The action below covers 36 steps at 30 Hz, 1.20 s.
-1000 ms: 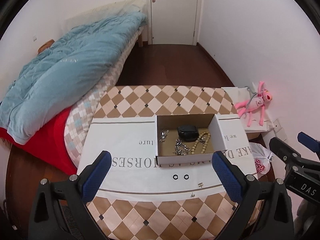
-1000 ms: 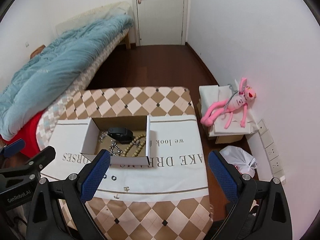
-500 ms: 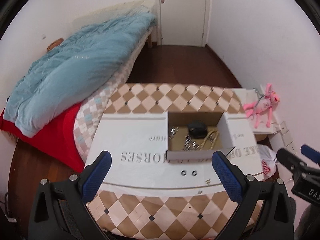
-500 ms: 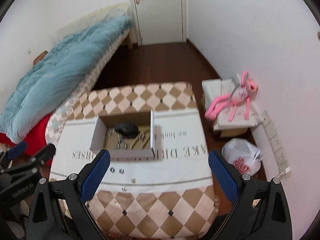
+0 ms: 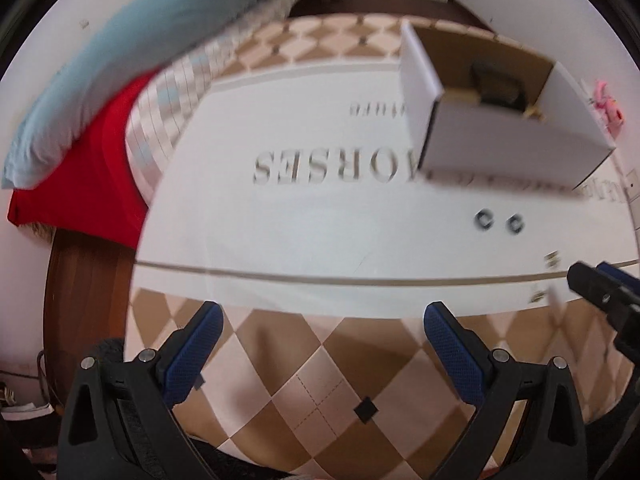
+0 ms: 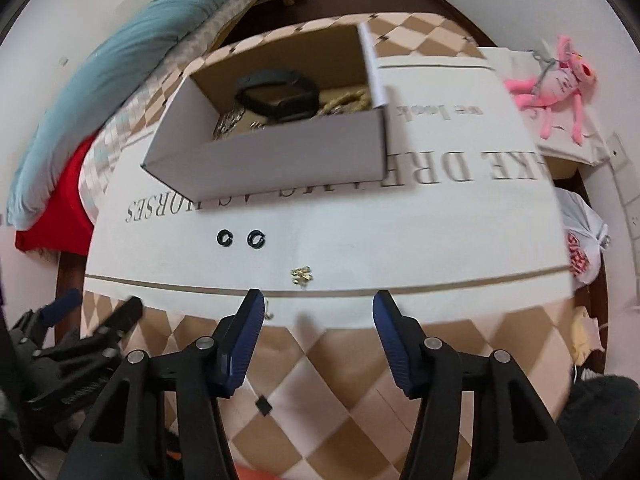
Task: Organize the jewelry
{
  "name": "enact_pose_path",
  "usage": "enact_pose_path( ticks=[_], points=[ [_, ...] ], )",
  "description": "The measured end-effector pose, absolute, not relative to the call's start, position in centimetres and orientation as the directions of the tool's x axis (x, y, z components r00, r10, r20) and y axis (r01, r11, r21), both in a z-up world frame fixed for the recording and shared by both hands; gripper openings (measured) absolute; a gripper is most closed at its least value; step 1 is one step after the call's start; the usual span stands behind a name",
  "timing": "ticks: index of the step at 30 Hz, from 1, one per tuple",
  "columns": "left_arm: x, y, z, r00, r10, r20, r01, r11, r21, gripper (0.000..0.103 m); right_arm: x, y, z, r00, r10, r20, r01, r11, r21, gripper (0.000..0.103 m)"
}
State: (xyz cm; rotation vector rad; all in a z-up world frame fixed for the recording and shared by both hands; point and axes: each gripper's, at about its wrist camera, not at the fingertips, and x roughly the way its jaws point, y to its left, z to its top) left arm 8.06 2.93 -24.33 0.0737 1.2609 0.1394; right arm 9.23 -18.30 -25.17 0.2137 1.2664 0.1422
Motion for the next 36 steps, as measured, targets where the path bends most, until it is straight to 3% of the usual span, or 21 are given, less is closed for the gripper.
enact_pose_path(
  ticks=[2, 6, 8, 10, 17, 27, 31, 33, 36],
  points=[
    [8.2, 3.1, -24.9, 0.287, 0.138, -0.948, -0.072, 0.990, 0.122, 0.103, 9.5, -17.6, -25.9, 0.296, 0.227, -0.928, -0.006, 0.972, 0.235, 0.058],
    [8.6, 3.2, -25.7, 0.267, 0.131, -0.955, -0.072, 0.991, 0.116, 0.103, 10.1, -16.2, -27.1, 0.279, 0.205, -0.938, -0.046, 0.979, 0.200, 0.044],
    [8.7, 3.2, -26.0, 0.259, 0.134, -0.956, -0.069, 0.990, 0.120, 0.103, 10.2, -15.4, -27.0, 0.304, 0.170, -0.938, -0.084, 0.985, 0.151, 0.034],
    [8.8, 3.1, -26.1, 0.256, 0.134, -0.957, -0.067, 0.990, 0.120, 0.103, 10.4, -14.6, -27.0, 0.311, 0.126, -0.942, -0.113, 0.989, 0.095, 0.010],
    [8.6, 1.0, -24.7, 0.292, 0.105, -0.951, -0.005, 0.994, 0.109, 0.103, 9.9, -16.7, -26.4, 0.321, 0.150, -0.935, -0.076, 0.988, 0.133, 0.010],
    [7.4, -6.3, -24.5, 0.285, -0.114, -0.952, 0.146, 0.986, -0.074, 0.101, 7.2, -24.4, -24.7, 0.361, 0.102, -0.927, 0.096, 0.985, 0.146, 0.010],
    [7.3, -8.4, -25.1, 0.281, -0.122, -0.952, 0.185, 0.980, -0.071, 0.072, 7.0, -25.7, -24.9, 0.357, 0.091, -0.930, 0.141, 0.979, 0.149, 0.010],
    [7.5, -8.7, -25.2, 0.302, -0.108, -0.947, 0.197, 0.979, -0.049, 0.068, 6.8, -26.0, -24.9, 0.354, 0.085, -0.931, 0.151, 0.978, 0.146, 0.010],
    [7.5, -9.4, -25.0, 0.330, -0.091, -0.940, 0.206, 0.978, -0.022, 0.048, 6.6, -26.2, -24.8, 0.350, 0.074, -0.934, 0.159, 0.978, 0.137, 0.010]
  ],
)
